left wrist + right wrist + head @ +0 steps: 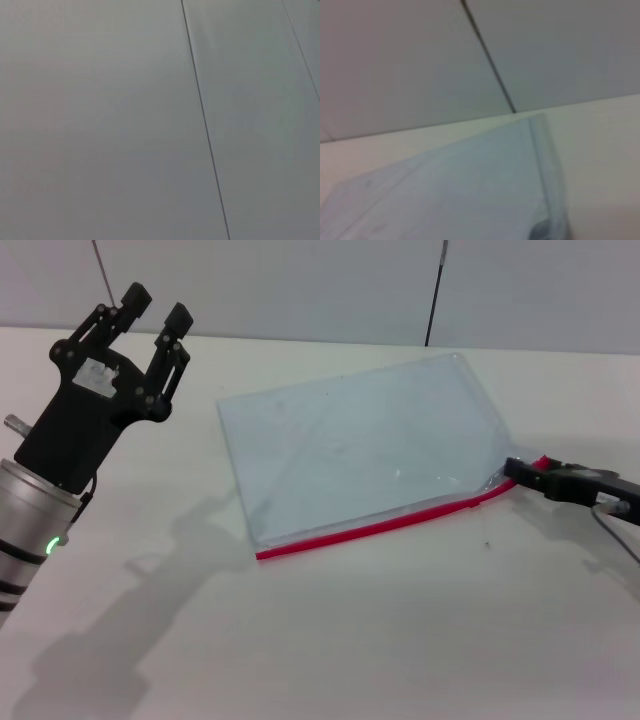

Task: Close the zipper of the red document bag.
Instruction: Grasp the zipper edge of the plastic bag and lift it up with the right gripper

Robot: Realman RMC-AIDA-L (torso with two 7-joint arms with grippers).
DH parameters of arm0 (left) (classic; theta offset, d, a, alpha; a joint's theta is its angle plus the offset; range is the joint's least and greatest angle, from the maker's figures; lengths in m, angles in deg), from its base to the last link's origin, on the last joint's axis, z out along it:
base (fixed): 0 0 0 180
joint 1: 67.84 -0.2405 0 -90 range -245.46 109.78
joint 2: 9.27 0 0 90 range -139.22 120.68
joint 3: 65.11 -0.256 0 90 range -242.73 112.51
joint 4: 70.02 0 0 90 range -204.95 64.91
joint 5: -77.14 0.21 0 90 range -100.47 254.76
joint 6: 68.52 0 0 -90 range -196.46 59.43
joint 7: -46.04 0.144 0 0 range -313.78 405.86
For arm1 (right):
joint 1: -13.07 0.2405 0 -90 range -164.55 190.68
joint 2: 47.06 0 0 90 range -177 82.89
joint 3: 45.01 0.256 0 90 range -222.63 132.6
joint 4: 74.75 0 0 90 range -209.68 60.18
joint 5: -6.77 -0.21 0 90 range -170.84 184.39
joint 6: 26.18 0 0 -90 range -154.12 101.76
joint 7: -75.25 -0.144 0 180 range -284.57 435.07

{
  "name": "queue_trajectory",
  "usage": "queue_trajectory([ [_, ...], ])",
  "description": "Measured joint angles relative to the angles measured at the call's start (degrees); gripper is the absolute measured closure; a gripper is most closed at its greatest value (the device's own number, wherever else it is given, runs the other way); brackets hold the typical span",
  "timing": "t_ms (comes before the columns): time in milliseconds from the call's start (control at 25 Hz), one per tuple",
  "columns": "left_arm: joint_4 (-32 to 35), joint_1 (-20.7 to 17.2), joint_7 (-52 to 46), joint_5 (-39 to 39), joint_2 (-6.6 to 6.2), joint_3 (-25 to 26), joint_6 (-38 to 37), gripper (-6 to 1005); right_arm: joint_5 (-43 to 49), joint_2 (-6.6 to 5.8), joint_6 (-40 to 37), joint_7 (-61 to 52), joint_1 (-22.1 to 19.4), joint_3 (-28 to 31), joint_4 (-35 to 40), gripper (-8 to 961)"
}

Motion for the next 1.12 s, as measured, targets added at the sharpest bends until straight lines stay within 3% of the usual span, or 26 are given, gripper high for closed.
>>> queue_trajectory([
  [240,0.0,0.19,0.0,0.0,-0.03,0.0,0.02,556,0.61,0.07,-0.61,-1.81,1.78,-3.22,-0.9,389],
  [680,0.0,0.21,-0.04,0.0,-0.02,0.0,0.11,556,1.18,0.26,-0.52,-0.83,2.77,-4.01,-2.14,410],
  [1120,0.0,0.39,-0.17,0.0,0.07,0.0,0.11,555,1.16,0.29,-0.31,-0.18,2.94,-4.19,-2.14,854],
])
